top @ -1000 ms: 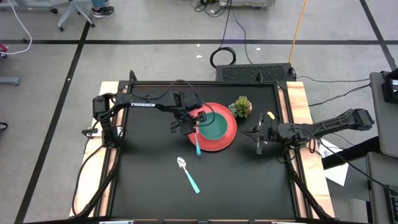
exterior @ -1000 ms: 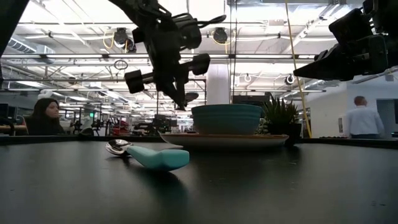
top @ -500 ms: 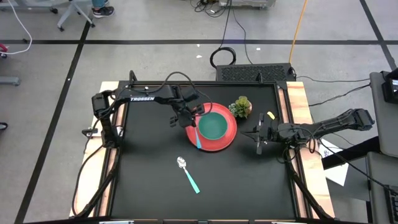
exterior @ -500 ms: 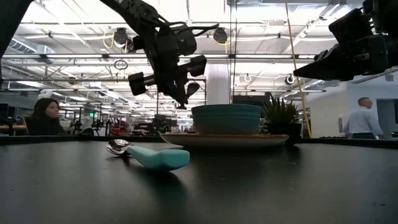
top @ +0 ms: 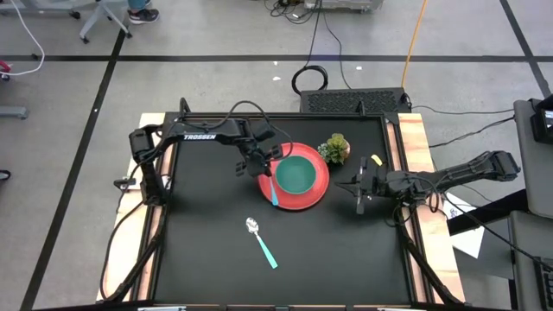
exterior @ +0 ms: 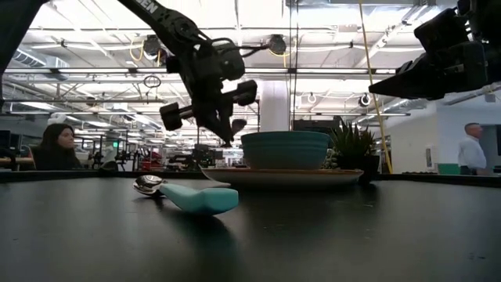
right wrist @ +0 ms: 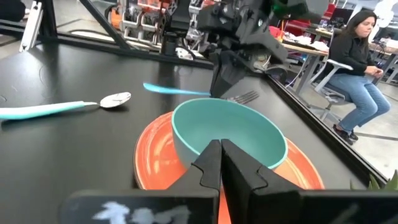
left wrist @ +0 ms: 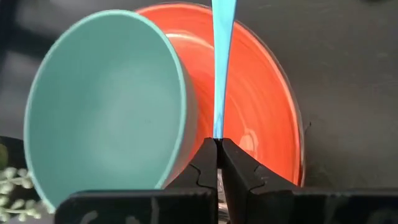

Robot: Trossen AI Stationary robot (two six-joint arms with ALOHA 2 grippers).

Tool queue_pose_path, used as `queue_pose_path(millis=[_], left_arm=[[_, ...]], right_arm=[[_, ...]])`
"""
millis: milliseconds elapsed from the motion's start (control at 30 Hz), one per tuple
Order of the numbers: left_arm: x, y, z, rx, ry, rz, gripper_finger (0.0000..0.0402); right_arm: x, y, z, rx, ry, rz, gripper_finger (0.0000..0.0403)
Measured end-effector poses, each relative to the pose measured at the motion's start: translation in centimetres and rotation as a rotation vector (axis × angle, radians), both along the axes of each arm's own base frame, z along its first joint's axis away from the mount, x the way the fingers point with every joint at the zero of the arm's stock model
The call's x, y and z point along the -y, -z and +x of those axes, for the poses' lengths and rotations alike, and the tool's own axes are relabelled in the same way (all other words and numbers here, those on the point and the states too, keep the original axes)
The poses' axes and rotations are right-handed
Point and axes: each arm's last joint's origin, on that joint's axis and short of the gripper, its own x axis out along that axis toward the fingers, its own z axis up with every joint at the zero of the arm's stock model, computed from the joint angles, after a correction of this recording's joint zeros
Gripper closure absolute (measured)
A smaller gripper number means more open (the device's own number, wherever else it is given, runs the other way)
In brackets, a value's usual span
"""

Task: Set table place
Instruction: Put the blue fork on the right side of the green bowl

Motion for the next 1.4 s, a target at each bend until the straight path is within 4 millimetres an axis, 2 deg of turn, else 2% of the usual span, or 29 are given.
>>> queue_pose_path(millis=[533,933,1200,1400], left_arm=[[0.0,0.2,0.1,0.012,0.006,-0.005,0.0398],[-1.0,0.2,-0.3,0.036,0.001,-0.043,0.0397],[-1.4,2.9,0.5,-0.014,0.000,-0.045,0.0397],[-1.5,3.2,0.7,-0.012,-0.005,-0.026,0.0398]], right_arm=[[0.0,-0.2,0.0,0.019,0.000,0.003,0.0403],[0.0,-0.2,0.0,0.026,0.000,0.004,0.0403],[0.0,-0.2,0.0,0.026,0.000,0.005,0.0403],[0.0,-0.2,0.1,0.023,-0.001,-0.001,0.0403]])
